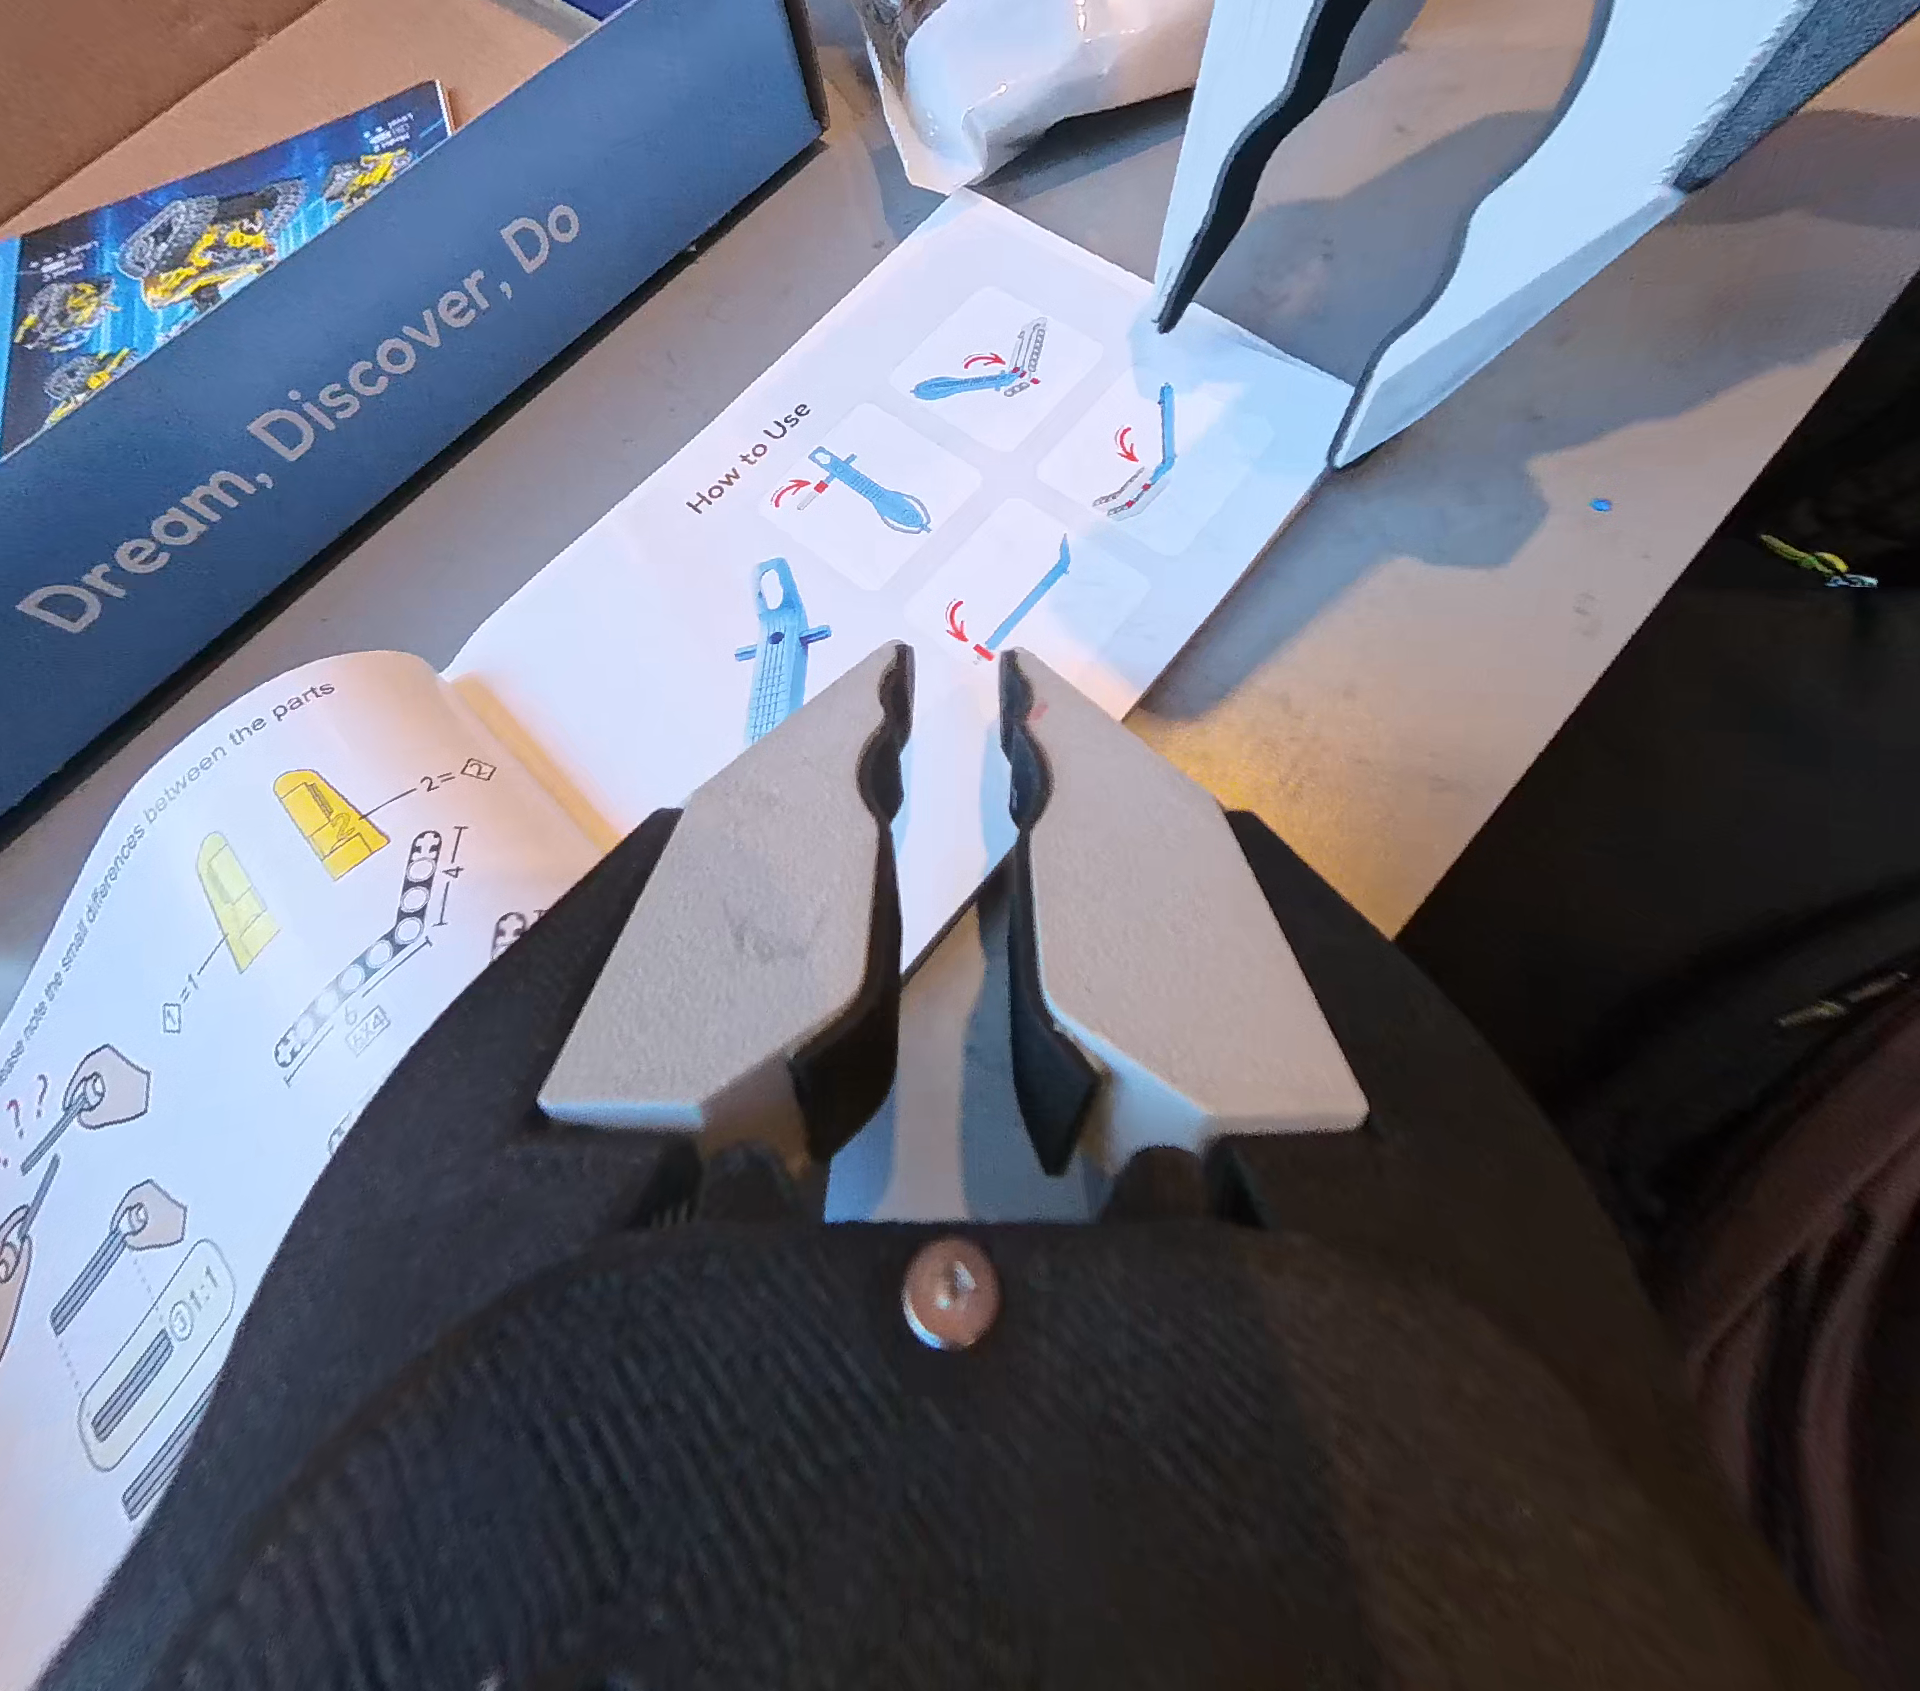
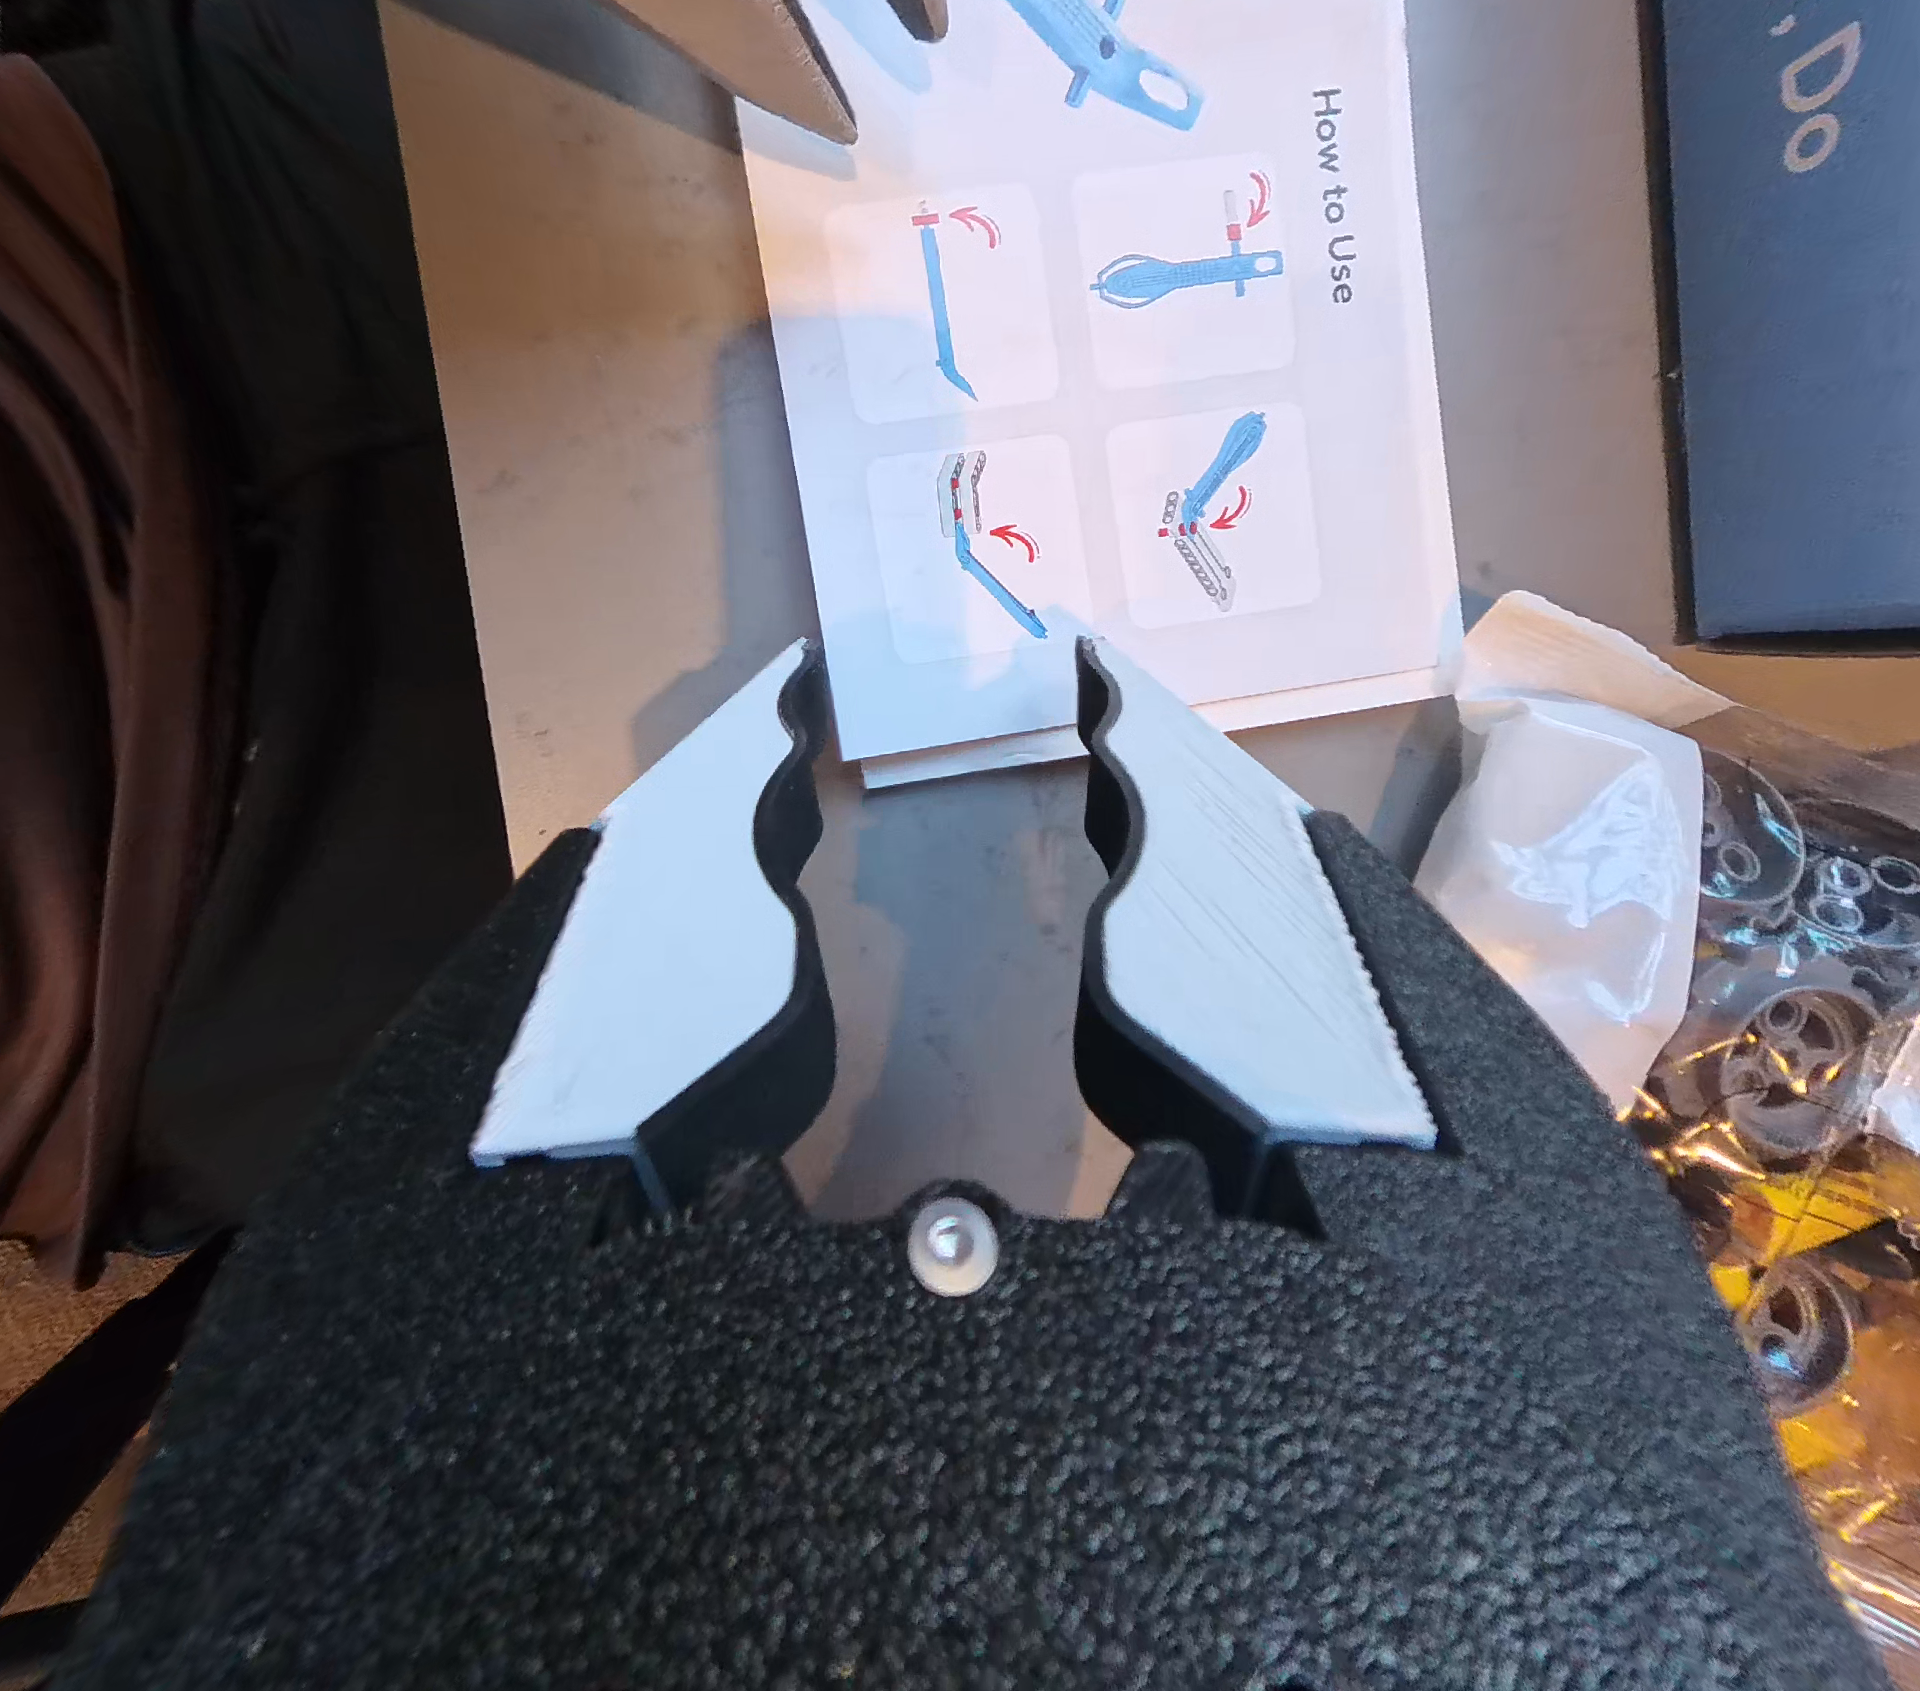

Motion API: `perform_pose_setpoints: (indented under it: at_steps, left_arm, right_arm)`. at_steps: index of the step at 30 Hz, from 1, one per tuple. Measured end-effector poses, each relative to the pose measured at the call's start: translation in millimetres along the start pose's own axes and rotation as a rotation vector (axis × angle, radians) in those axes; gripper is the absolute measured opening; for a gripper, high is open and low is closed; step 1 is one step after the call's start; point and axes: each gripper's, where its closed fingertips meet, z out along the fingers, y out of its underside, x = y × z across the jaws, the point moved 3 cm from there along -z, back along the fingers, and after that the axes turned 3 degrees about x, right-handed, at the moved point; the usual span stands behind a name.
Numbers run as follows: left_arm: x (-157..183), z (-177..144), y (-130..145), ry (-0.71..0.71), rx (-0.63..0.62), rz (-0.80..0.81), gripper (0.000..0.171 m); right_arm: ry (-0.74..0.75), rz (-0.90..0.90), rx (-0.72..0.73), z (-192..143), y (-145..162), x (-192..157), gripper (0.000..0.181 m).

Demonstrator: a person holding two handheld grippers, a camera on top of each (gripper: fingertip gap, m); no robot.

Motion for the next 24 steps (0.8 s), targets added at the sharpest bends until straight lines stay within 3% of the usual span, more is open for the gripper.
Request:
perform_pose_setpoints:
  at_steps: [17,24]
  left_arm:
    - [0.7,1.0,1.3,0.003,-0.005,0.000,0.013]
    - [1.0,1.4,1.7,0.004,-0.007,0.001,0.013]
  right_arm:
    - [-0.006,0.015,0.011,5.5,-2.9,-1.3,0.046]
    - [-0.006,0.028,0.029,3.4,-4.9,0.5,0.036]
